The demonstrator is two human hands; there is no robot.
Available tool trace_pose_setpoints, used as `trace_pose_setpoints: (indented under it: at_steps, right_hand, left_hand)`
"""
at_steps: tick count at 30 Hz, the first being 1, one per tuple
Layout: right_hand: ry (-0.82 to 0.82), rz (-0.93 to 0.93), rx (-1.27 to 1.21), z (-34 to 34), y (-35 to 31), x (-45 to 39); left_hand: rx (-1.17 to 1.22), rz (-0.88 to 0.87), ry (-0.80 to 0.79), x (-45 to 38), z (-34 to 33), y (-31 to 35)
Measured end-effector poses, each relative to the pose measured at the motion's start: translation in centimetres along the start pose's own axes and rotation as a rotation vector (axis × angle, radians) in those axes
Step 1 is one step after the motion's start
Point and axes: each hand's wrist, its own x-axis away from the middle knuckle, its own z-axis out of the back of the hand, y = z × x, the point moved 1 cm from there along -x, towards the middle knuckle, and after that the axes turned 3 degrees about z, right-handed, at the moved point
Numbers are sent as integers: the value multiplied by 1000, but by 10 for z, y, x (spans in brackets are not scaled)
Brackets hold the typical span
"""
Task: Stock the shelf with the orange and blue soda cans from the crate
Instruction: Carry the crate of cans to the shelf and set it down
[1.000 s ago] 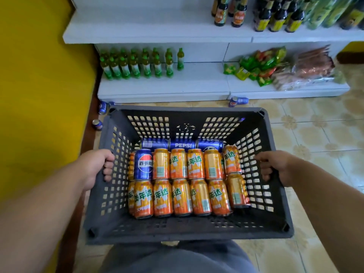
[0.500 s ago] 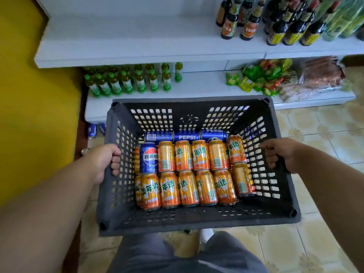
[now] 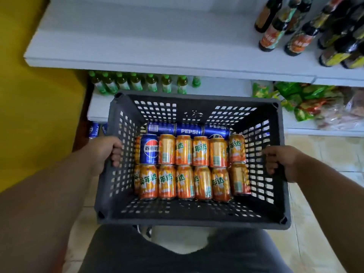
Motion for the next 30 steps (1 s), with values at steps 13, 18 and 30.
trace_pose_setpoints:
  at_steps: [13,18,30]
  right_hand:
    - [60,-91,67,-25,-13,-176]
    - [10,-133,28,-47,9,-256]
    - [-19,-189,33,-83,60,-383]
  left_hand:
    - [96,141,-46,-180,-47,-21]
    - [116,172,-32,-260,-56,-38]
    - [123,231,-7,-387,-76,-93]
